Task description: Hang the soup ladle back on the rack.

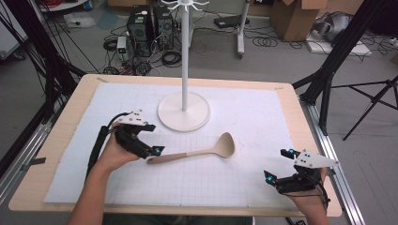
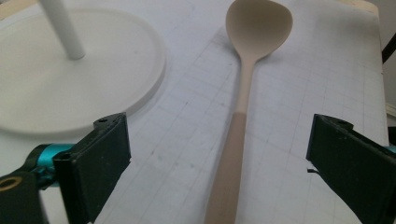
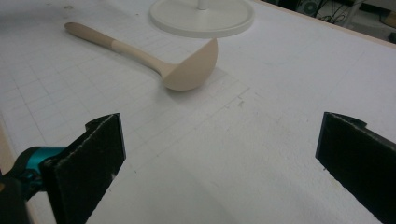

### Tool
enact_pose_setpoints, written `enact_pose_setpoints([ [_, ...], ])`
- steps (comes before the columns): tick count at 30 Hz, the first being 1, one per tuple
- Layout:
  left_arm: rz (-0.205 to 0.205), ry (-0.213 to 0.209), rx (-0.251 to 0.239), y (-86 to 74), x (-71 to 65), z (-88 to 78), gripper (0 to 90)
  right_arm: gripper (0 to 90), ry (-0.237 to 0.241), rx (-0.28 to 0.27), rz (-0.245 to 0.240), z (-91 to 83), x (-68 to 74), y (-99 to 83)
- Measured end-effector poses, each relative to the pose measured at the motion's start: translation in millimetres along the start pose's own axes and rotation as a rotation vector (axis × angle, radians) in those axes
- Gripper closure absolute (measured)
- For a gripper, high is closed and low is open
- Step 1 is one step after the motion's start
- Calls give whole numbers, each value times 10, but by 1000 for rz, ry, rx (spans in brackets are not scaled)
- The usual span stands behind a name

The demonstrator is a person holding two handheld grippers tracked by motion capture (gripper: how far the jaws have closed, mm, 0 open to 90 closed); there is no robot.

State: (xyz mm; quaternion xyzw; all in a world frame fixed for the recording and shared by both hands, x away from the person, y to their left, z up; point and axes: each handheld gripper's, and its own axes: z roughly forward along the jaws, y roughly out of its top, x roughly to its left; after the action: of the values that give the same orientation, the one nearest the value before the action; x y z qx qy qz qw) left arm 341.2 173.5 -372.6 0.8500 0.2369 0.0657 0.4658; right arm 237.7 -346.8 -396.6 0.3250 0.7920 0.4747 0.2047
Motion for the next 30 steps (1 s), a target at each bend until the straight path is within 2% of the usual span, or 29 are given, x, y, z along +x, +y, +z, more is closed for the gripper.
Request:
enact_pose_setpoints([
  [5,-45,68,-25,-222,56,-247,17,0,12,7,-4,41,14,-4],
  [8,-58,67,-57,-341,93,-326,16,0,14,11,-5,62,19,2],
  [9,-71,72,-56,-360,113,-339,16,0,16,8,-7,68,18,4],
  [14,-67,90,-63,-424,122,-399,16,0,30,17,-11,109,19,8],
  [16,-73,85,-59,-454,138,-404,16,0,32,20,-17,135,26,13],
  [18,-79,99,-60,-480,165,-418,16,0,39,35,-18,165,41,24],
  [20,-96,99,-75,-502,192,-426,16,0,46,40,-20,207,53,48],
  [24,-101,99,-103,-519,220,-486,17,0,62,31,-31,316,53,186],
  [30,-112,115,-110,-542,230,-538,16,0,109,53,-94,553,131,495],
])
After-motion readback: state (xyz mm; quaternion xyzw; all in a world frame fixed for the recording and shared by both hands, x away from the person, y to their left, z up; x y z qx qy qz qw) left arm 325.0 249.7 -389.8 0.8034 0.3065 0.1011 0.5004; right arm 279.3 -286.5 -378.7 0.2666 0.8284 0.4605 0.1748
